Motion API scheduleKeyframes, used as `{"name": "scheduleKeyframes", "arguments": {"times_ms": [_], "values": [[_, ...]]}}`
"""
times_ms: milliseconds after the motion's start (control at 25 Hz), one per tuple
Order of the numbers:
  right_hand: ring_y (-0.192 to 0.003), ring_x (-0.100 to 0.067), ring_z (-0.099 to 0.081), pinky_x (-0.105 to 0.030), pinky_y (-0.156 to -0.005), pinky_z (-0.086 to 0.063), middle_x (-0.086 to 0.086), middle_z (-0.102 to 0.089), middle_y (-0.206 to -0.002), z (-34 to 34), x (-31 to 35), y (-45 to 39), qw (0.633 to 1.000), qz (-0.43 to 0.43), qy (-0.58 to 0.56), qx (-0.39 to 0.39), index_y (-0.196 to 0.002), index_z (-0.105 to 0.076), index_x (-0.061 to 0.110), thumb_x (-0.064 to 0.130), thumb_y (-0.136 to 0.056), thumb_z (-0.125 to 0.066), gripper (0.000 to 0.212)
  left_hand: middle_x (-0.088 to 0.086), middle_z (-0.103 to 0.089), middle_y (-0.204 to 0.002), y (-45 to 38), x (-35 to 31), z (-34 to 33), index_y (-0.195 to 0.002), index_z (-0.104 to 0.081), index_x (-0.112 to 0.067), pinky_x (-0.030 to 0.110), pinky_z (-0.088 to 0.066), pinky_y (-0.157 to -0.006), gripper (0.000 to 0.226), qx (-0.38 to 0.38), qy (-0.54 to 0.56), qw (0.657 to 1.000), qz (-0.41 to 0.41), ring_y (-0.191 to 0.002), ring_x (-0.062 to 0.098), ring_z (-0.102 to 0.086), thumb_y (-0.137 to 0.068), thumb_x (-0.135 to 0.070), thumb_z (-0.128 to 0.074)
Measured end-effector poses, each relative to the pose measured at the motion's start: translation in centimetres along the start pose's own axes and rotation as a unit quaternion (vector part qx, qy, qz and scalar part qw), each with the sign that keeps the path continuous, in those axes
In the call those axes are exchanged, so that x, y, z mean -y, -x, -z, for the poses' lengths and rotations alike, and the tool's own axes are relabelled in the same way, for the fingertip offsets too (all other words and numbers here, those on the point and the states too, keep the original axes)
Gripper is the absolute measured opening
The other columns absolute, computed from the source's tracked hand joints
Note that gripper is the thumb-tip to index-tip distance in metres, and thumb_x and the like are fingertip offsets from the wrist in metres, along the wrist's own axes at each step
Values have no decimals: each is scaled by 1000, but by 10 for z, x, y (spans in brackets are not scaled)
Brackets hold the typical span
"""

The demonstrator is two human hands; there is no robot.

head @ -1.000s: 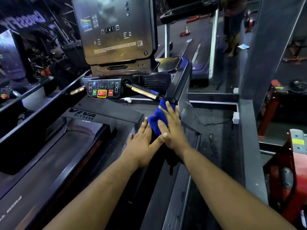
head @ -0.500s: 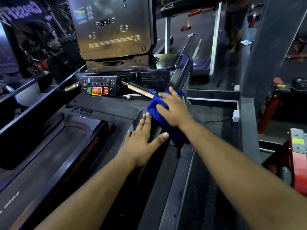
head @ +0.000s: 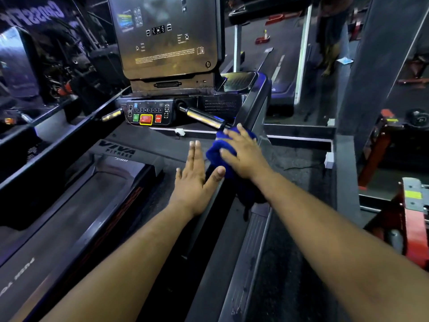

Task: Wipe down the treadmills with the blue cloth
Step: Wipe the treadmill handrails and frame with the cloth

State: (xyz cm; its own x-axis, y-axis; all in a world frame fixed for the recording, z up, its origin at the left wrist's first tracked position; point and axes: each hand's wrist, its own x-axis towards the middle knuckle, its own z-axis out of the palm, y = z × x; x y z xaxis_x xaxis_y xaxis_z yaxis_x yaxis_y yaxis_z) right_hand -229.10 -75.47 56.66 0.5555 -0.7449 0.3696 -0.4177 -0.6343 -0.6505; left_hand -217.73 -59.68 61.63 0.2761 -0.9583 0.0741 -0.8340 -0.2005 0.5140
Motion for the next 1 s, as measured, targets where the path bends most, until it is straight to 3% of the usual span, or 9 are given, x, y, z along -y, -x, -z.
{"name": "scheduleKeyframes", "arguments": {"times_ms": [80,160,320,440,560,680,760,840,1000], "values": [[-153,-20,-3,-69,-115,-13,8,-30,-161,9,7,-25,995,-97,28,10,-140,-54,29,52,-90,-43,56,-12,17,-164,21,2,3,-155,13,-32,51,-2,-123,114,33,-29,999,10,-149,2,5,-63,-98,-4],[-153,-19,-7,-68,-116,-13,7,-37,-157,1,34,-12,992,-123,34,17,-140,-54,22,47,-91,-47,55,-15,19,-162,52,9,6,-154,15,-33,49,-1,-123,112,49,-43,998,9,-144,-7,11,-64,-97,-4],[-148,-14,-19,-65,-117,2,10,-51,-145,-29,96,87,999,-2,-3,46,-133,-61,21,54,-77,-38,68,-27,28,-153,106,28,18,-152,22,-33,39,3,-123,116,63,-44,997,11,-139,-14,18,-61,-100,-5],[-151,-17,-14,-65,-115,3,9,-40,-155,-27,80,86,995,74,20,60,-136,-58,32,65,-74,-33,74,-23,27,-157,129,35,22,-146,28,-40,39,3,-124,108,79,-60,995,15,-143,-10,15,-62,-100,-6],[-153,-29,-1,-58,-121,-5,-2,-14,-166,-19,35,34,995,-67,-76,-22,-148,-44,30,60,-83,-48,72,-19,25,-160,128,35,20,-149,26,-38,43,0,-124,109,86,-74,993,13,-147,-2,14,-65,-99,-6],[-154,-22,2,-35,-124,-1,-7,-2,-167,-31,40,42,929,-200,-288,-121,-157,-22,21,56,-84,-48,85,-19,24,-161,123,34,19,-152,22,-37,45,1,-124,110,90,-55,994,15,-149,1,12,-65,-99,-7],[-153,-14,0,-31,-124,-1,-2,-4,-166,-55,75,91,901,-211,-354,-133,-157,-14,18,59,-81,-39,90,-19,22,-161,124,36,19,-152,20,-37,44,2,-124,111,89,-33,995,20,-149,1,11,-64,-99,-8],[-152,-8,3,-27,-124,1,7,-3,-165,-81,98,137,907,-186,-361,-111,-157,-11,19,59,-83,-37,88,-18,20,-162,122,37,18,-153,18,-36,44,2,-124,114,88,-11,996,27,-149,0,11,-62,-100,-9],[-153,-18,3,-28,-121,2,-5,-2,-166,-56,68,84,914,-199,-326,-135,-158,-9,14,52,-87,-40,86,-15,18,-163,126,35,19,-155,15,-32,43,2,-124,110,84,-2,996,33,-150,2,10,-68,-95,-10]]}}
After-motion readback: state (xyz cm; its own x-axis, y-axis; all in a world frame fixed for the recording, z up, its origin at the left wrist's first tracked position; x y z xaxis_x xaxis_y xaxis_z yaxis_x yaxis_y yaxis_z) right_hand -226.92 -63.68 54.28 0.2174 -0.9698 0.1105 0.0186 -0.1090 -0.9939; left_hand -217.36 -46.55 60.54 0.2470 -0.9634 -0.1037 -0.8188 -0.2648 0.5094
